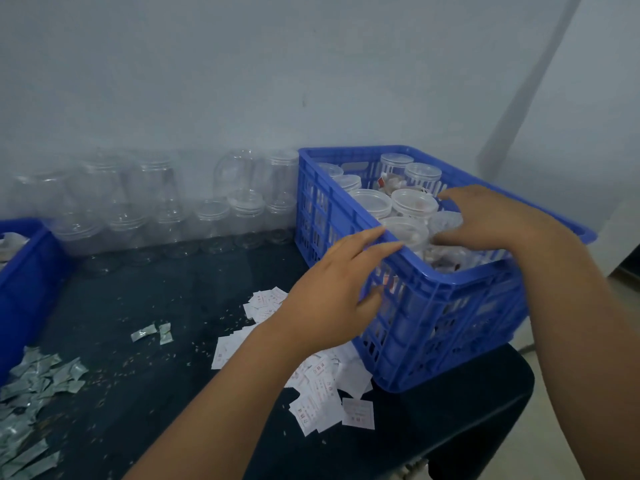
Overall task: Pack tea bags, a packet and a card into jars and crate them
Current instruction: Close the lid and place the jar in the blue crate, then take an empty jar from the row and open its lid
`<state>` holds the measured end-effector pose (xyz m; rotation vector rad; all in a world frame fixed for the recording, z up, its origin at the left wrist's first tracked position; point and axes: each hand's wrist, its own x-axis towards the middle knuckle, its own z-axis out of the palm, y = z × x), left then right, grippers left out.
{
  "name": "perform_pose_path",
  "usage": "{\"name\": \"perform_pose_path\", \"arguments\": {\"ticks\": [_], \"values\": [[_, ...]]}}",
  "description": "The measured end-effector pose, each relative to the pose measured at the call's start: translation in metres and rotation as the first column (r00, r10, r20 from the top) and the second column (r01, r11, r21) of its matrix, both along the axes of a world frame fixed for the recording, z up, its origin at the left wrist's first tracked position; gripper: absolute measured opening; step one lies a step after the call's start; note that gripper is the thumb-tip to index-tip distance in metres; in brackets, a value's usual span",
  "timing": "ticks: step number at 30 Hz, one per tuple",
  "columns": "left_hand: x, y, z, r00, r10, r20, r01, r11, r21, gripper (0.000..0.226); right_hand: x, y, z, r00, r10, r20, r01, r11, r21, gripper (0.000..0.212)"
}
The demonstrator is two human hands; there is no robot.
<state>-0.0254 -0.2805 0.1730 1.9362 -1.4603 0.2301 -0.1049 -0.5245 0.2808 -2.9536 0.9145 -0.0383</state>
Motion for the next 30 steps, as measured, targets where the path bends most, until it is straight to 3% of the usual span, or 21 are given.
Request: {"name": "perform_pose_path", "arguments": {"ticks": [3, 7, 10, 13, 16, 20, 22, 25, 28, 30], "values": [[0.011, 0.035, -0.016, 0.995, 0.077, -0.068, -0.079, 0.996, -0.028, 0.047, -0.001, 0.03, 0.015, 0.976, 0.112, 0.185, -0.091, 0.989, -0.118, 0.058], [0.035, 0.102, -0.065, 0.936, 0.262, -0.235, -0.257, 0.965, 0.051, 0.025, 0.009, 0.112, 0.015, 0.843, 0.319, 0.434, -0.276, 0.948, -0.16, 0.048], [0.052, 0.152, -0.113, 0.822, 0.486, -0.298, -0.462, 0.874, 0.151, 0.015, 0.03, 0.173, -0.005, 0.745, 0.53, 0.406, -0.549, 0.832, -0.08, 0.05], [0.063, 0.18, -0.151, 0.679, 0.601, -0.421, -0.607, 0.782, 0.139, 0.007, 0.076, 0.211, -0.049, 0.71, 0.67, 0.218, -0.701, 0.703, 0.119, 0.046], [0.067, 0.187, -0.166, 0.608, 0.608, -0.51, -0.666, 0.741, 0.09, 0.013, 0.136, 0.222, -0.095, 0.739, 0.66, 0.136, -0.668, 0.691, 0.275, 0.056], [0.069, 0.19, -0.17, 0.623, 0.58, -0.524, -0.657, 0.752, 0.051, 0.031, 0.219, 0.212, -0.121, 0.84, 0.467, 0.277, -0.534, 0.804, 0.262, 0.08], [0.071, 0.192, -0.172, 0.619, 0.555, -0.556, -0.656, 0.754, 0.023, 0.036, 0.259, 0.204, -0.118, 0.847, 0.369, 0.382, -0.463, 0.865, 0.191, 0.079], [0.073, 0.192, -0.173, 0.619, 0.559, -0.552, -0.669, 0.744, 0.003, 0.04, 0.314, 0.186, -0.105, 0.808, 0.35, 0.475, -0.37, 0.927, -0.055, 0.082], [0.072, 0.19, -0.175, 0.629, 0.579, -0.519, -0.667, 0.745, 0.023, 0.043, 0.357, 0.171, -0.092, 0.881, 0.276, 0.383, -0.24, 0.96, -0.141, 0.093], [0.073, 0.191, -0.177, 0.631, 0.572, -0.524, -0.661, 0.75, 0.024, 0.044, 0.378, 0.168, -0.095, 0.903, 0.237, 0.359, -0.199, 0.97, -0.139, 0.083]]}}
